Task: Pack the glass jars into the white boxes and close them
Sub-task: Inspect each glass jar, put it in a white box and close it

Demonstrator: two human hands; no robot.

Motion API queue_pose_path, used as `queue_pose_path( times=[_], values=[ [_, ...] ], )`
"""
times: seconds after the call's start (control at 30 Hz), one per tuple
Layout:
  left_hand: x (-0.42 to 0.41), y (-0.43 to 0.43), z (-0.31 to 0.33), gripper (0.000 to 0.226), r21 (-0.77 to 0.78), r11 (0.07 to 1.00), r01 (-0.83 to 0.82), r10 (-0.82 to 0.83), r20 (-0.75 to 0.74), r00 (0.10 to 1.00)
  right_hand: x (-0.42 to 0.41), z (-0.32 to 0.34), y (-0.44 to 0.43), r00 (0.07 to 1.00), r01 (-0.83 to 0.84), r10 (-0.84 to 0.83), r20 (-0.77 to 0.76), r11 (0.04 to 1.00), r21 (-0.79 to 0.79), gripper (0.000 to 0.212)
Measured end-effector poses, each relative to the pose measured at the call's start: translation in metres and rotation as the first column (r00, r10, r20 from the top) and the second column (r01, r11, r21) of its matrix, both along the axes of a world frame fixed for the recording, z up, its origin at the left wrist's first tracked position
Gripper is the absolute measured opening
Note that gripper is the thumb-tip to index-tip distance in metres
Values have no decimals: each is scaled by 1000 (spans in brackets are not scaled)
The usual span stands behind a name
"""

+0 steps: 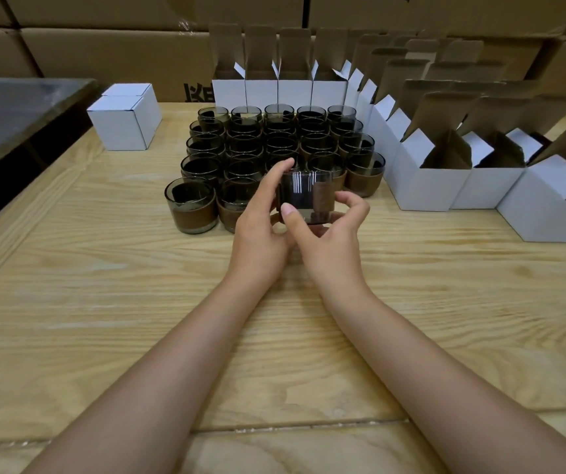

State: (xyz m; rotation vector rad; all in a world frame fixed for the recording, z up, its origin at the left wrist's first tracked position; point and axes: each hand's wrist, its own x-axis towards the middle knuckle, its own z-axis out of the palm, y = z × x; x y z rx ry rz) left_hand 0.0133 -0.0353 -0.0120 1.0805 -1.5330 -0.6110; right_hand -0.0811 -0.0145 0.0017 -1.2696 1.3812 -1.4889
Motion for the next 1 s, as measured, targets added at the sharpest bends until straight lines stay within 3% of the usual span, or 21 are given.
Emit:
queue_pose_path(
  times=[0.27,0.43,0.53,0.73,1.0],
  values=[
    [-1,-2,-1,107,26,998,51,-49,-66,997,-3,1,-2,978,-20,6,207,998,66,38],
    [-1,-1,-1,103,51,995,83,-79,-76,994,-2,7,-3,943,-36,-9,333,991,127,64],
    [-1,-1,0,88,42,997,71,-70,-32,997,-1,6,-3,933,-71,10,361,985,156,66],
    [-1,-1,1,80,4,1000,8,-8,-30,1000,-1,4,-3,935,-108,53,350,984,139,51],
    [-1,-2,-2,74,-62,998,-9,9,-7,1000,0,6,0,994,19,-18,105,1000,-6,72]
  ],
)
